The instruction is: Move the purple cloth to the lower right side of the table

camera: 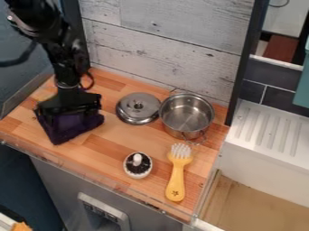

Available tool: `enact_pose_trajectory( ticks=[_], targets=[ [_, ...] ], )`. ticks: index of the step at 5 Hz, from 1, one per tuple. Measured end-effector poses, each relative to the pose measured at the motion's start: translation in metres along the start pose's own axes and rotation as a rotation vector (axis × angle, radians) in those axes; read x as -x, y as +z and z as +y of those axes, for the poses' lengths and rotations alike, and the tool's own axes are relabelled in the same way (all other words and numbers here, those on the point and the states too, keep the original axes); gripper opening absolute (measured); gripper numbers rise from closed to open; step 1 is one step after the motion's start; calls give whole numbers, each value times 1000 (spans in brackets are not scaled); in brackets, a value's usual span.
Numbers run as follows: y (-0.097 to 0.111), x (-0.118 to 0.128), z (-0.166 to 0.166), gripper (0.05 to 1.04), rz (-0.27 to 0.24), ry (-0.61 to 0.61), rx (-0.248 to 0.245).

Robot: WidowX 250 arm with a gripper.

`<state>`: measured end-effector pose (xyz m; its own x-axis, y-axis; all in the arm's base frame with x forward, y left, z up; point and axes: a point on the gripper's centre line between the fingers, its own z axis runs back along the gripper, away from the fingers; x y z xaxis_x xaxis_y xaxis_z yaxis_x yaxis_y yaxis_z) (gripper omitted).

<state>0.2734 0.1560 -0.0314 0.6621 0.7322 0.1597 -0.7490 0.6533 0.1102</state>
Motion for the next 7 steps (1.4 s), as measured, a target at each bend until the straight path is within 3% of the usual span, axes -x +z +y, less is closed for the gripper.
enact_pose_trajectory(
  ticks=[1, 2, 5, 6, 7],
  targets=[
    [0, 8, -10, 1001, 5, -34, -3],
    [1, 0, -3, 1001, -12, -12, -14],
    [13, -45, 25, 1001, -51, 100, 3],
    [-13, -43, 23, 1001, 2, 101, -13],
    [-20, -49, 23, 1001, 7, 124, 6]
  ],
)
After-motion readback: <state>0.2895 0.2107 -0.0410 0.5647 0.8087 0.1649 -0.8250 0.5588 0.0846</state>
